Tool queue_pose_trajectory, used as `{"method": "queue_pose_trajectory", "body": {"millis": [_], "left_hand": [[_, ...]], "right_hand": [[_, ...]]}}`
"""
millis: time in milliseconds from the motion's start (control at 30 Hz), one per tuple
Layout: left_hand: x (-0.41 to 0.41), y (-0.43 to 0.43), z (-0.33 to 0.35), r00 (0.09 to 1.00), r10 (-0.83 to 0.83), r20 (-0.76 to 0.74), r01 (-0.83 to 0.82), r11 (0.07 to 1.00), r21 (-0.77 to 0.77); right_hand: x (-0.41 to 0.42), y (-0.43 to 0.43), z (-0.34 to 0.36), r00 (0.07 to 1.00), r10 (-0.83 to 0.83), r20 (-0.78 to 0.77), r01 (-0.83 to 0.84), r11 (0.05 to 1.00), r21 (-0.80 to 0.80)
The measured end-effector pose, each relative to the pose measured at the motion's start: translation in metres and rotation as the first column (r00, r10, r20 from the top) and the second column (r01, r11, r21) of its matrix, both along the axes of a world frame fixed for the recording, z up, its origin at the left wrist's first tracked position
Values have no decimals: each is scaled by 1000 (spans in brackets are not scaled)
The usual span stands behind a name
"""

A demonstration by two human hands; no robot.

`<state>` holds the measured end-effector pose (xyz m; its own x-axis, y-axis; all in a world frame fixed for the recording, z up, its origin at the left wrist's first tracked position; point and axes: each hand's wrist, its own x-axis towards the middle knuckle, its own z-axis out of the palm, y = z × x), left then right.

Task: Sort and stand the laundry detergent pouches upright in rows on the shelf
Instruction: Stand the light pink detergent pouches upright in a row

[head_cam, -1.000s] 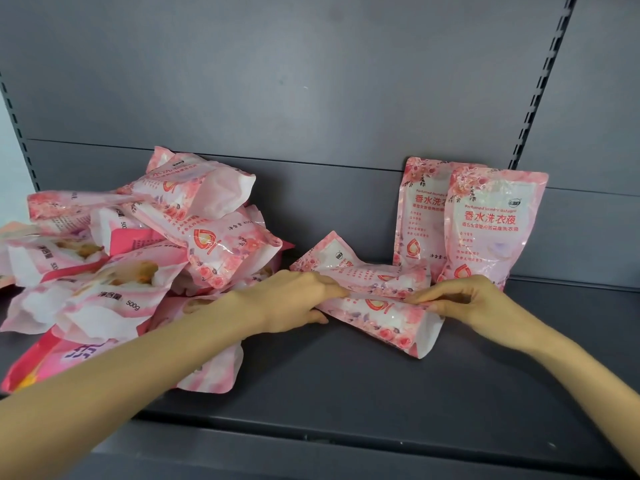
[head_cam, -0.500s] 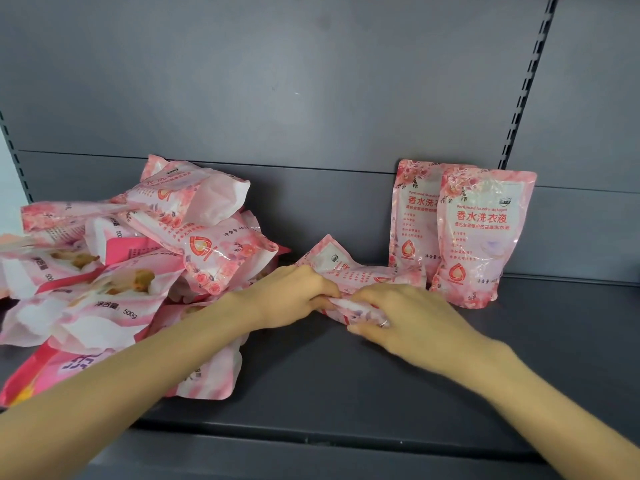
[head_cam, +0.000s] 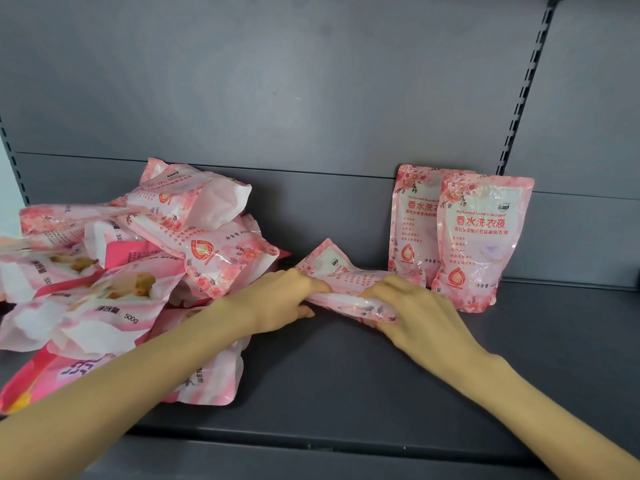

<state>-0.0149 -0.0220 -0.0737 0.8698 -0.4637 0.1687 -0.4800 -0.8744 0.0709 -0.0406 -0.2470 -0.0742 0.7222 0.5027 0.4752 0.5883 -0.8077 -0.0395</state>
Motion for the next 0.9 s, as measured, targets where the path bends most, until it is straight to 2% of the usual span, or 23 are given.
{"method": "queue_pose_trajectory", "body": {"millis": [133,233,367,467,600,733,900], "left_hand": [[2,1,1,999,19,48,-16,999,-48],[2,0,4,993,13,121,0,994,-107],[0,-3,12,955,12,295,19,995,-101],[1,-2,17,936,25,351,40,984,-175],[3,0,21,970,-22,243,112,926,-360],[2,-3,26,984,-77,160,158,793,-588],[1,-6,31,995,-97,30,87,666,-740]], "right_hand": [[2,-6,1,999,26,34,-31,984,177],[7,-13,1,1000,12,-17,-5,942,337],[15,-23,2,981,111,-157,7,794,608],[10,-28,5,961,192,-197,10,693,721],[9,-32,7,940,261,-221,23,596,803],[12,-35,8,927,308,-212,28,510,860],[18,-40,8,940,297,-167,23,434,901]]}}
